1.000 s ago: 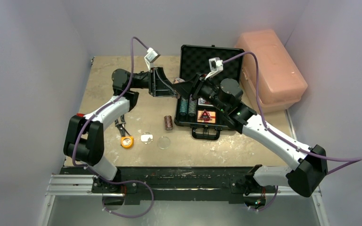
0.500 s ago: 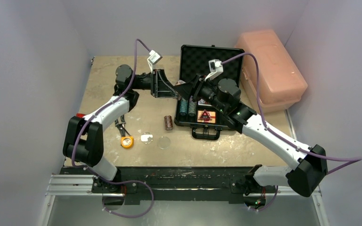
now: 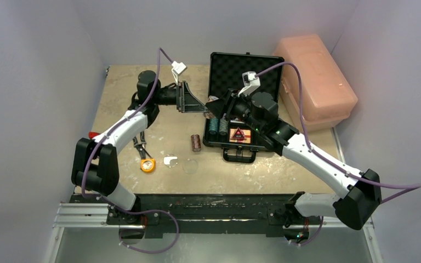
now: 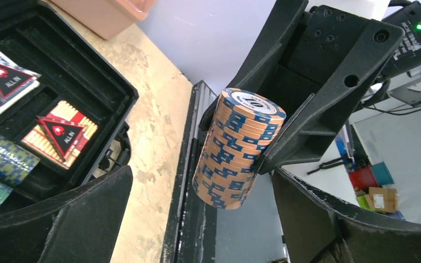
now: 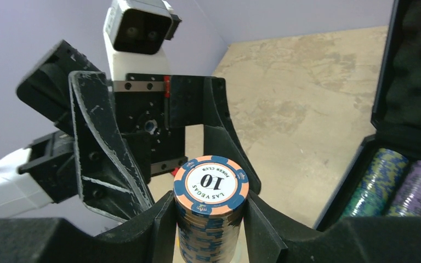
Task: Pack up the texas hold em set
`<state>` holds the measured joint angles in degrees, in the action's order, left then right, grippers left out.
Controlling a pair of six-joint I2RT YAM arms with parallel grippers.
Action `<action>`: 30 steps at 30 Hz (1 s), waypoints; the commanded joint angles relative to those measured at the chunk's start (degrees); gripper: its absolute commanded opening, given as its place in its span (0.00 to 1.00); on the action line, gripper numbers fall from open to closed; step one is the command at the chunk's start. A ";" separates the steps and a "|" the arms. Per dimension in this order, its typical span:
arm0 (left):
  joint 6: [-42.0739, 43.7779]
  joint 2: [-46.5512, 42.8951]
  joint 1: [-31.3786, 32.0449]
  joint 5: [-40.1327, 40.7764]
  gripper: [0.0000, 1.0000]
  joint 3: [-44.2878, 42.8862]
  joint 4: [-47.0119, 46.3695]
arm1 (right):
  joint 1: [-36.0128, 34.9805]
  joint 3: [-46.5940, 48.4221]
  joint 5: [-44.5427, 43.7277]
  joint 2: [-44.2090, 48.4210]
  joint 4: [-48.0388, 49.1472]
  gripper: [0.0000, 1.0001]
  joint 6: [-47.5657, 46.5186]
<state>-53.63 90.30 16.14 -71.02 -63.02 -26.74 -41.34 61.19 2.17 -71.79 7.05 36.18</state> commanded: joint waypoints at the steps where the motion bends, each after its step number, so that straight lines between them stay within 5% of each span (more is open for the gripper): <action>1: 10.30 -3.27 -0.32 3.50 1.00 -4.52 12.11 | -0.25 4.44 -3.68 3.94 -0.42 0.00 -1.90; 14: 26.67 -5.06 -1.12 18.97 1.00 -10.46 40.57 | 2.71 13.03 -15.68 1.34 -20.52 0.00 -8.15; 30: 30.62 -9.76 -1.91 44.24 1.00 -12.23 53.05 | 12.54 21.19 -19.74 -9.60 -38.80 0.00 -14.18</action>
<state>-24.34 83.83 14.63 -34.02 -73.56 24.14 -29.87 77.47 -14.72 -80.99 -29.93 24.86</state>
